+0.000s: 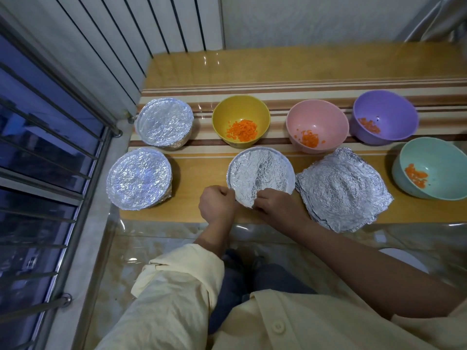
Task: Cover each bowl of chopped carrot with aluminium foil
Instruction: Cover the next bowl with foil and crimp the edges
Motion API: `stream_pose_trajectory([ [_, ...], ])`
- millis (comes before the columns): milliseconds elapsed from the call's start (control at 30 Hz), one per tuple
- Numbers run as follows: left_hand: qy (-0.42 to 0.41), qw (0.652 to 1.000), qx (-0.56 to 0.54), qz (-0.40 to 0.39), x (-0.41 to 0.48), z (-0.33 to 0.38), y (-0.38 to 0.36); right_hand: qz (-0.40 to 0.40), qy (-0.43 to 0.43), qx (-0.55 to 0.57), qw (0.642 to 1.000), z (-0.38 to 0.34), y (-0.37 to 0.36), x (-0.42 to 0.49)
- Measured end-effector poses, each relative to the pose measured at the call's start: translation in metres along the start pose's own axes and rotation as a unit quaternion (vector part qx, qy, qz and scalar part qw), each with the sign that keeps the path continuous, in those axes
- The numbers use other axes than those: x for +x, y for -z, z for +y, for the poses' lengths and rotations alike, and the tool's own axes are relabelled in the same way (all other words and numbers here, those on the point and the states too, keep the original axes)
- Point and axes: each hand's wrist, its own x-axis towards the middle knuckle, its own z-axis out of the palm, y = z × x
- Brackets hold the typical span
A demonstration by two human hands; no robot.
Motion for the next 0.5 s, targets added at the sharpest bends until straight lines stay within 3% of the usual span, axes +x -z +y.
stream_pose_trajectory([
  [500, 0.008, 0.997, -0.038, -0.068, 0.003, -0.012, -0.005, 0.014, -0.001, 0.004, 1.000, -0.003, -0.001, -0.001],
])
